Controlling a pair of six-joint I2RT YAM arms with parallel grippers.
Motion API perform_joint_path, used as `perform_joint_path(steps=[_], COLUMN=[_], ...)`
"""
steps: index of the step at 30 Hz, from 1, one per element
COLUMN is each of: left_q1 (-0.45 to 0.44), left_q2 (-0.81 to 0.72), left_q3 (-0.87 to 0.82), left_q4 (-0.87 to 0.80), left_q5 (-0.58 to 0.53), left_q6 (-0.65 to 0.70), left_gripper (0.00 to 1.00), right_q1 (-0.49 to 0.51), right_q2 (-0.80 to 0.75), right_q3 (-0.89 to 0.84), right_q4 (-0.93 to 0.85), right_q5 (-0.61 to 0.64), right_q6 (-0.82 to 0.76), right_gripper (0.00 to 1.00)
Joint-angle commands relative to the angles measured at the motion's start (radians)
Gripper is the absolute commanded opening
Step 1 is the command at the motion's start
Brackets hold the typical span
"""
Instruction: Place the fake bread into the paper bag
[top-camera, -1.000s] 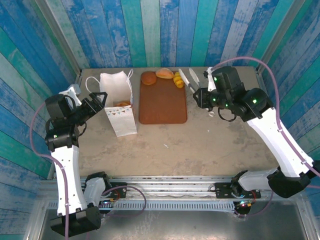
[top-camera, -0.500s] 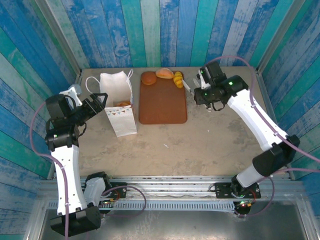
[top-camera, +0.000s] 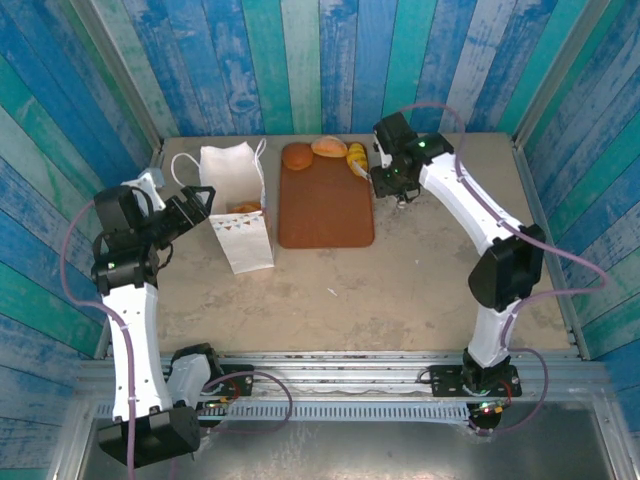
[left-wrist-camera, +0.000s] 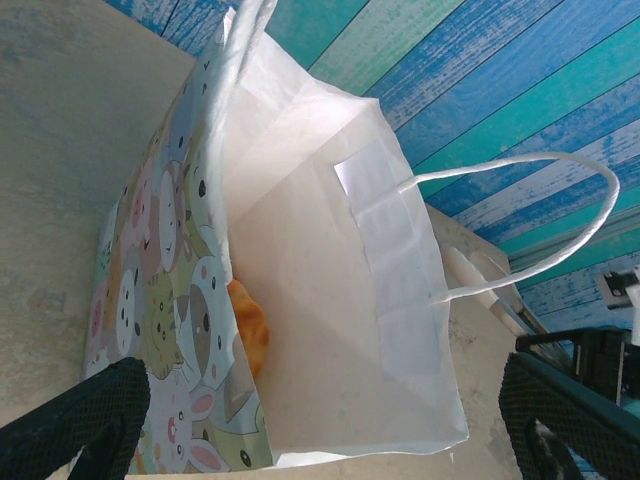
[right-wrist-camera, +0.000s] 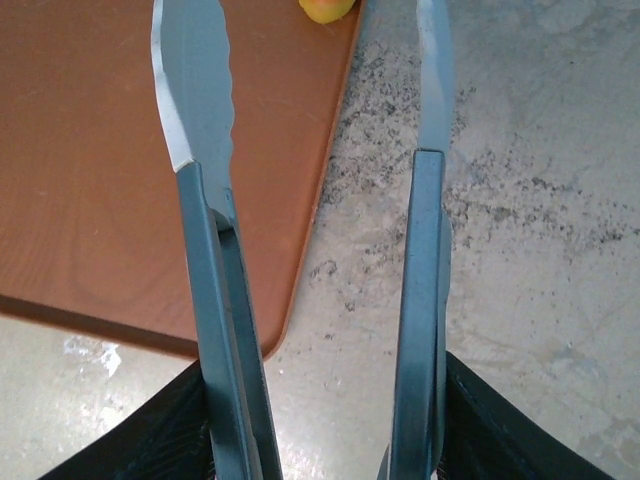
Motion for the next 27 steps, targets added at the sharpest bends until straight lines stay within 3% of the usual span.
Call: perform_joint_path(steps=[1,27], left_q1=[0.005,0.005], left_q2=[0.009,0.072], left_q3=[0.029,0.042], left_q4=[-0.007,0.015], left_q5=[-0.015,-0.043], left_q6=[0.032,0.058], left_gripper=[0.94,0.94], right_q1=[-0.009,-0.026], right_q2=[0.052,0.467], right_q3=[0.069,0.454], right_q4=[-0.002,-0.020], right_q5=[0.021,0.051], right_q6=[-0.025,-0.072], right_gripper=[0.55,0.58])
